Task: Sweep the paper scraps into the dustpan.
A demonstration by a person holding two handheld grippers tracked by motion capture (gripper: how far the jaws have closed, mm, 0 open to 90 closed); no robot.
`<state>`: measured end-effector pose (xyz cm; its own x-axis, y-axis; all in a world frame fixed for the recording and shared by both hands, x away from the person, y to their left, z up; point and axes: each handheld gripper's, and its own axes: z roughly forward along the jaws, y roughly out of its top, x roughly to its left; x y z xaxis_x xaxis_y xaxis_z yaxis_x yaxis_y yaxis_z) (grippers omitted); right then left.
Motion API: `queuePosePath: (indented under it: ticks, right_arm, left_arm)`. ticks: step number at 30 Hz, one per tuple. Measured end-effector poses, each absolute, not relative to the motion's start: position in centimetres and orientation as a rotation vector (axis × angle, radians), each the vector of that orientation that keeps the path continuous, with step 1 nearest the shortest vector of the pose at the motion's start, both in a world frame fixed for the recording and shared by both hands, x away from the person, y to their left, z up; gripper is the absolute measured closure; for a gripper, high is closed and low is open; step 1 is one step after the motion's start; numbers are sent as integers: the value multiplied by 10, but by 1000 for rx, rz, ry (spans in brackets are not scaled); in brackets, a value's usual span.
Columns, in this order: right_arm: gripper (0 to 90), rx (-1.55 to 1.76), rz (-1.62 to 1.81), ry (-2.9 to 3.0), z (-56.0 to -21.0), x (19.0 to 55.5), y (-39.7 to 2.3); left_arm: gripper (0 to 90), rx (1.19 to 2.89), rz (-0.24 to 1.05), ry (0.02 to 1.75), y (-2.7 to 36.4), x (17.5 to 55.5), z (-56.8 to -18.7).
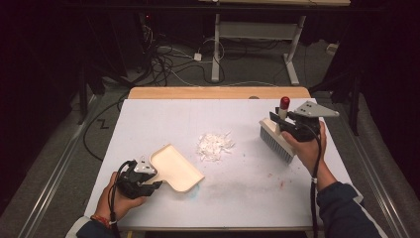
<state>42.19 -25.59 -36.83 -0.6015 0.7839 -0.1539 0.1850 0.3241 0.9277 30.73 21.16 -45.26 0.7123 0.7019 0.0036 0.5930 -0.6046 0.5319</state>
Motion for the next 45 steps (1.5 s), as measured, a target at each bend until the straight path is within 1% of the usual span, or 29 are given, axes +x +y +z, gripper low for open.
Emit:
queuePosePath:
  ticks: [2,7,8,12,13,18,21,25,31,45]
  right_arm:
    - [697,844,1252,1990,-367,438,-242]
    - [697,826,1246,1985,-364,466,-219]
    - [697,826,1246,1985,-364,466,-219]
    - [697,800,1261,1989,-365,480,-193]
    - [697,800,1261,1989,-365,480,-193]
    - [698,764,1273,2018,-375,486,-166]
    - [698,735,1291,2052,-380,484,-148]
    - [697,707,1316,2082,-384,478,-134]
    - [693,693,1402,2097,-388,469,-126]
    - [687,602,1451,2140,-392,439,-99]
  left_arm:
    - [635,2420,286,988,211,308,-454]
    - [635,2423,281,987,211,309,-455]
    - [635,2423,281,987,211,309,-455]
    - [635,2423,281,983,210,310,-455]
    - [635,2422,287,982,209,310,-455]
    - [635,2426,284,981,208,313,-455]
    - [635,2425,286,977,207,314,-456]
    - [635,2427,288,976,207,314,-457]
    - [635,2430,292,982,206,313,-458]
    - [634,2437,291,979,203,315,-461]
